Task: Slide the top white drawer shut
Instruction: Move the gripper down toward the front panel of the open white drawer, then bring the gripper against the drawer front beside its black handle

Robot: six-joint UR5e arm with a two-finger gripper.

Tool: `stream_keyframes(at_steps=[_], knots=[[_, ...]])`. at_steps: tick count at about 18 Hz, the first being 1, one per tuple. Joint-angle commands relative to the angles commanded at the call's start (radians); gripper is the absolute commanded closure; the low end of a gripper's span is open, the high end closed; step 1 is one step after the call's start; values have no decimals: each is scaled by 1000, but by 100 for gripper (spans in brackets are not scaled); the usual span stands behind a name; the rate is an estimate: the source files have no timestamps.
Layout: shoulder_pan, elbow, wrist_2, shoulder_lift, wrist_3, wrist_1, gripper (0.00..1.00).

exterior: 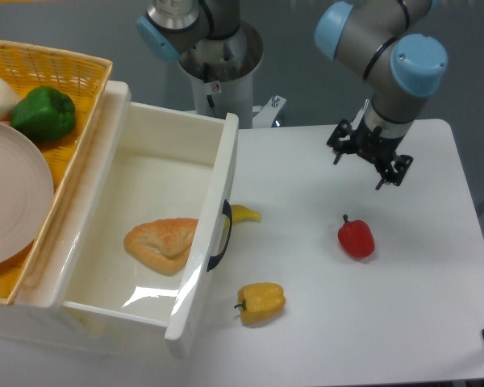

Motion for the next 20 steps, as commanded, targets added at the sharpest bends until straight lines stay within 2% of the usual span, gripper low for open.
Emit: stream_keyframes(at_steps=[3,5,7,9,10,12,13,16,20], knots=[[3,-8,-84,-15,-81,2,0],[-5,-9,-94,-31,-146,8,1],[-31,-8,-92,-41,-180,9,13],[-38,-6,-94,-44,-225,9,39],[-43,-6,-106,-44,-255,9,55],[-48,-6,-178,-44,-295,9,84],[-49,-6,-201,-46,-298,8,91],[-69,-6,-204,-46,-312,6,100],[-110,30,-215,-64,-425,8,100]])
